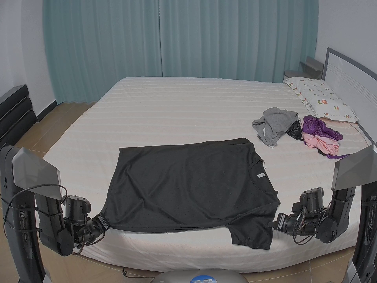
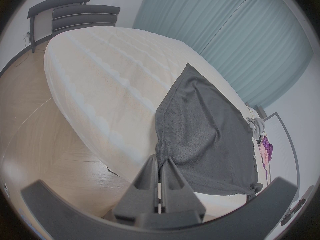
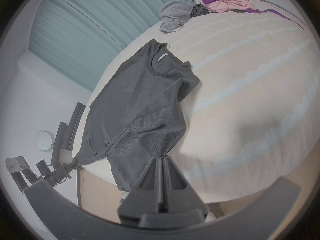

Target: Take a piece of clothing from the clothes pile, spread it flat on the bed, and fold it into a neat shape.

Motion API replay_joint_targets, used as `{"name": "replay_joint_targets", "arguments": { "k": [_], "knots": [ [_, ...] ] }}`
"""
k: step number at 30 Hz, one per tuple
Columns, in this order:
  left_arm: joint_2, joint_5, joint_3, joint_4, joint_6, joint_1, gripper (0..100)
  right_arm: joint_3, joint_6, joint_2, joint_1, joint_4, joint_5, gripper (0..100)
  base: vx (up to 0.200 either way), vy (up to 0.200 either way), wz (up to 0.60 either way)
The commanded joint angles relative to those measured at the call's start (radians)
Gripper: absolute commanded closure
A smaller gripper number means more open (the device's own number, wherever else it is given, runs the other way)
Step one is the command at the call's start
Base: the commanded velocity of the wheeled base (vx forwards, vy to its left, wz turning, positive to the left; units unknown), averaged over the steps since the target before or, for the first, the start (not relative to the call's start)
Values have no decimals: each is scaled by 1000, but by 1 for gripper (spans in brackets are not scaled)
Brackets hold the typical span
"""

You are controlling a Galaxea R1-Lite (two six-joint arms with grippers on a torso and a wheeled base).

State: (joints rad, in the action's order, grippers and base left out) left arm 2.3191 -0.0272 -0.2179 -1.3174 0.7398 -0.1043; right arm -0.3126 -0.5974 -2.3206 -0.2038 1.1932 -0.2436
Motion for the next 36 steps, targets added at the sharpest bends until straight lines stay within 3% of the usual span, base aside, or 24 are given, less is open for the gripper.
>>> {"name": "replay_joint_targets", "arguments": {
  "k": [1,9,20,27,36],
  "knots": [
    [-3,0,3,0,1,0,100,29,4,30,18,2,-3,100,0,0,0],
    [-23,1,20,0,-10,12,100,115,15,113,72,0,-62,100,0,0,0],
    [-40,3,64,-2,-69,34,100,236,105,155,147,8,-164,100,0,0,0],
    [-43,3,100,-14,-129,57,100,313,146,153,147,88,-169,100,0,0,0],
    [-29,4,166,-105,-175,67,100,313,177,175,152,11,-167,100,0,0,0]
  ]
}}
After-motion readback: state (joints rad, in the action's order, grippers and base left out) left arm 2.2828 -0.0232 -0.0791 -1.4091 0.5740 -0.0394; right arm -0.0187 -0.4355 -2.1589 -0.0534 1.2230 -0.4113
